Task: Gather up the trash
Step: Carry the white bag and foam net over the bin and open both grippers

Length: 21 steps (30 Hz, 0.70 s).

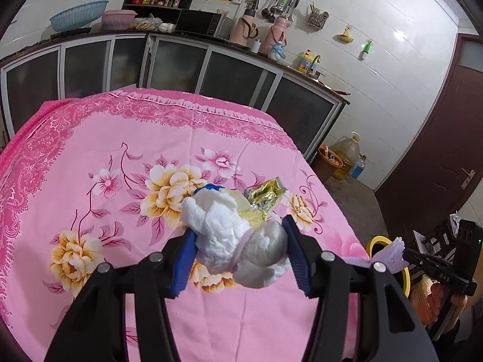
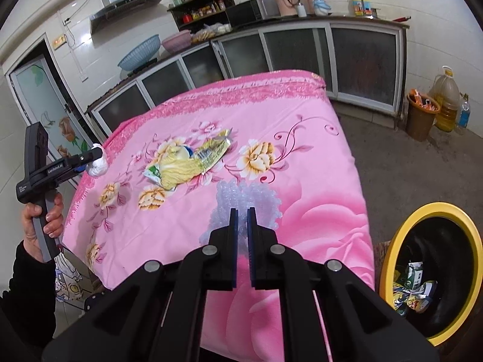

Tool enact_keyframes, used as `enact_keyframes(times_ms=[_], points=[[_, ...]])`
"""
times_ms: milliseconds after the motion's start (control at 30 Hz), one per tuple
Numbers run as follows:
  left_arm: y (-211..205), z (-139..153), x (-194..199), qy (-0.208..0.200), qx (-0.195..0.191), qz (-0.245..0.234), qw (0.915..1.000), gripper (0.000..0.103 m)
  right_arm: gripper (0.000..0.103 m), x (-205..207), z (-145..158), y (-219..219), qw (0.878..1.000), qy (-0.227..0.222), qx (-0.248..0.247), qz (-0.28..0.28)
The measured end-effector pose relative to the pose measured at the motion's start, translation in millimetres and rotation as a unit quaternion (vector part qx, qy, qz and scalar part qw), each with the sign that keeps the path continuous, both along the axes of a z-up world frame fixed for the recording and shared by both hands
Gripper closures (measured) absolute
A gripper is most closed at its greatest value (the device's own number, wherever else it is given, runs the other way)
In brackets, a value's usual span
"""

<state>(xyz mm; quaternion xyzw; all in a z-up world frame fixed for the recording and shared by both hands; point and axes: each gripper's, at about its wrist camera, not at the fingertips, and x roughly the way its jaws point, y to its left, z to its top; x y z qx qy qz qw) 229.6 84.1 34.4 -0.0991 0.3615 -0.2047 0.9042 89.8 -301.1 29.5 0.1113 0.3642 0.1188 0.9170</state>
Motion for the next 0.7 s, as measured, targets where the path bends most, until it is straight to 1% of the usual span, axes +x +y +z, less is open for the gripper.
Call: enact_keyframes(times_ms=[167,367,533,700], points=[[-17.9,9.6,-9.4,-0.009,0.004,-0.016,0.9998,0.051,0.097,-9.5,6.5,-11.4,1.0,-0.011,0.003,-0.01],[-56.0,16.0,-18.1,-0.02,0.013,-0.054,0.9983,0.051,0.097,-20.8,7.3,-31.6,0.999,-0.015,0.008,-0.029],[-89.8,20.2,-21.8,-0.023,0.013,-0.085,0.996,0.051,0.097,-32.5,4.3,-49.6,0.999,-0.014,0.013,-0.05],[-129.1,20.7,-22.5,-0.02,0.015,-0.118,0.9926,0.051,0.097,-48.7,-1.1,-79.1,0.996,-0.015,0.022,-0.083]])
